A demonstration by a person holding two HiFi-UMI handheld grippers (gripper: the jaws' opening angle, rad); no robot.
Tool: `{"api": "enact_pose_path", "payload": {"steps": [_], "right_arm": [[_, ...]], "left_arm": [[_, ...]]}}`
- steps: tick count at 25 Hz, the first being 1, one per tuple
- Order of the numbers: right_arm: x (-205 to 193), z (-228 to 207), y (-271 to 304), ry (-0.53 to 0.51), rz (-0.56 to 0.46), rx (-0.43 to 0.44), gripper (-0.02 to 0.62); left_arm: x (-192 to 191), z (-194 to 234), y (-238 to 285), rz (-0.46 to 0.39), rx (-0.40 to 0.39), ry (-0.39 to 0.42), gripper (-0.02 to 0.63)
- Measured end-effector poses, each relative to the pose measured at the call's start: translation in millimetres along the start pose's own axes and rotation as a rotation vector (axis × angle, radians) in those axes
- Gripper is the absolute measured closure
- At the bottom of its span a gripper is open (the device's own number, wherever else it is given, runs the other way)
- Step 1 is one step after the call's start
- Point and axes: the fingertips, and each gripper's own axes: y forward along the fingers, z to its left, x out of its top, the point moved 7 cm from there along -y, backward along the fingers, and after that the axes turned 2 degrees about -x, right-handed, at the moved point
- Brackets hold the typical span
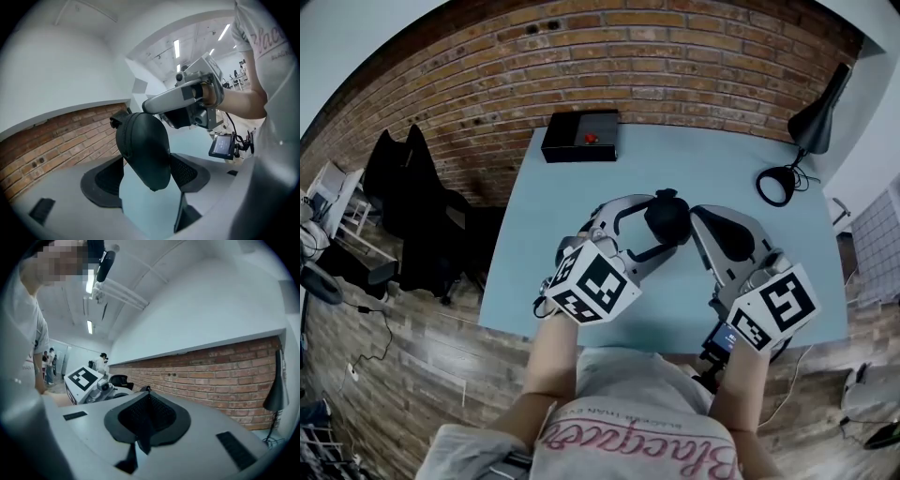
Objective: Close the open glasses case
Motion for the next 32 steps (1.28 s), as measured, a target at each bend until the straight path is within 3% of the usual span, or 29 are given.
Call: {"api": "enact_pose_path", "payload": {"steps": [3, 7, 11, 17, 22, 28, 32], "right_arm": [[1, 2, 1, -0.084, 0.013, -0.032, 0.574], [3, -1, -1, -0.101, -0.011, -0.083, 0.574], [2, 11, 3, -0.16, 0.021, 0.02, 0.574], [2, 41, 16, -0.204, 0.081, 0.167, 0.574], [2, 50, 22, -0.174, 0.09, 0.218, 0.574], [7, 46, 20, -0.167, 0.055, 0.168, 0.574], [11, 42, 17, -0.176, 0.052, 0.132, 0.574]], "left_arm": [[0, 1, -1, 0.026, -0.006, -0.016, 0.288], [2, 3, -7, 0.0, -0.048, -0.084, 0.265], [13, 4, -14, -0.057, -0.1, -0.14, 0.25], [6, -5, -4, 0.093, -0.098, -0.049, 0.239], [4, -8, 6, 0.133, -0.046, -0.019, 0.276], [8, -4, 7, 0.102, 0.075, 0.053, 0.318], [8, -3, 7, 0.063, 0.087, 0.099, 0.324]]}}
